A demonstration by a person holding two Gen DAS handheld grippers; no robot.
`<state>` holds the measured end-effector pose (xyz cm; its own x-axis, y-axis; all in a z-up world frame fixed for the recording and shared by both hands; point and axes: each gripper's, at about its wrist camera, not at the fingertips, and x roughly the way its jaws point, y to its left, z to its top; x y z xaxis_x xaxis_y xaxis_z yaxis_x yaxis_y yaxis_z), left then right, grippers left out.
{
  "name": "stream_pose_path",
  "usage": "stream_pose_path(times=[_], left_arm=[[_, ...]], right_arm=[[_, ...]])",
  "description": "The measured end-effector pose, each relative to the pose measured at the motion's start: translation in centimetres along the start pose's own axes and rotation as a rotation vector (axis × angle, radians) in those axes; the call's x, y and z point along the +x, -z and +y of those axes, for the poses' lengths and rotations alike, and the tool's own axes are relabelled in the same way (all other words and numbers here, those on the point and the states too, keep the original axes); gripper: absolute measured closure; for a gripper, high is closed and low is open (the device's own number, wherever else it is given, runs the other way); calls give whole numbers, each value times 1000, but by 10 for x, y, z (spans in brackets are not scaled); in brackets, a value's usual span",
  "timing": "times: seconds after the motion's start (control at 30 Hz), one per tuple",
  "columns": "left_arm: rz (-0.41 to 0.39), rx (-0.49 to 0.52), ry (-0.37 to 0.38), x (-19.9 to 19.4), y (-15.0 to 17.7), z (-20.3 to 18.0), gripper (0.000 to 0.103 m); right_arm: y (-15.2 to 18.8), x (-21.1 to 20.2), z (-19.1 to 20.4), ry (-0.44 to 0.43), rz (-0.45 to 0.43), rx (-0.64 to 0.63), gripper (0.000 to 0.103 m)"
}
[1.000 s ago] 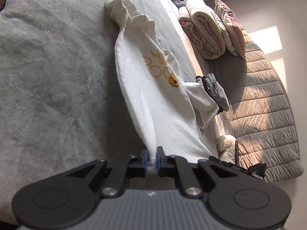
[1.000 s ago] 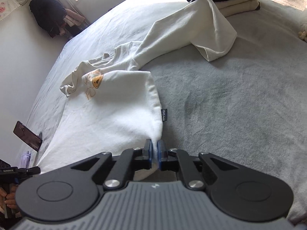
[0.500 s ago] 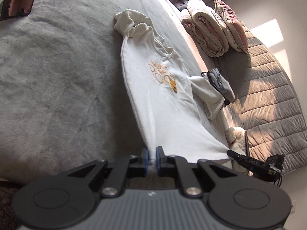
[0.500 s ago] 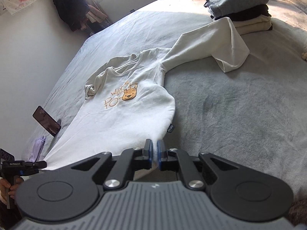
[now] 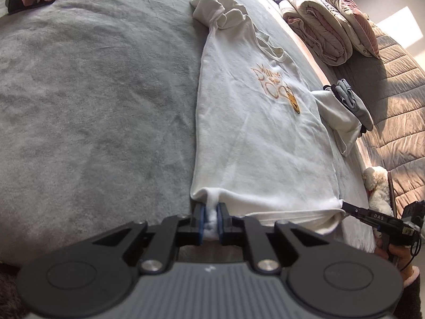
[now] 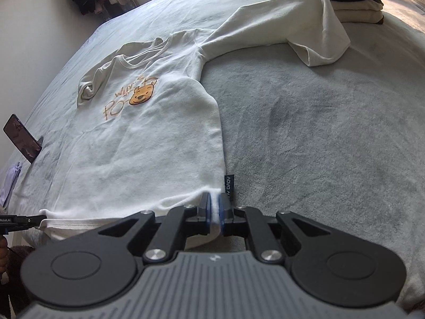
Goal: Fold clothes
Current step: 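Drag the hem with both grippers to straighten the sweatshirt body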
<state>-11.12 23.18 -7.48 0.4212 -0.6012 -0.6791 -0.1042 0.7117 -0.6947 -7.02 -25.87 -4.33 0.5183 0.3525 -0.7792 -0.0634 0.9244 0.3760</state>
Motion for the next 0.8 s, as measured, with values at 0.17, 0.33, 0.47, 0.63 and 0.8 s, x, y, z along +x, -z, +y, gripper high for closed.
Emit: stream_pose_path(times=[0.17,0.33,0.47,0.63,0.8], left_arm=[[54,-89,87,3,6,15,78],[97,-176,175,9,16,29,77],[111,-200,210,14,25,28,77],[119,-160,211,15,27,18,92],[89,-91,215,0,30,4,103]], right_arm=[[8,-5,-18,-103,19,135,77],[20,-5,-34,-241,43,292,66],[29,-5,-46,-340,61,401,64],[34,-4,-37,-371,87,356,68],[30,-16,-24,-382,89,262,90]])
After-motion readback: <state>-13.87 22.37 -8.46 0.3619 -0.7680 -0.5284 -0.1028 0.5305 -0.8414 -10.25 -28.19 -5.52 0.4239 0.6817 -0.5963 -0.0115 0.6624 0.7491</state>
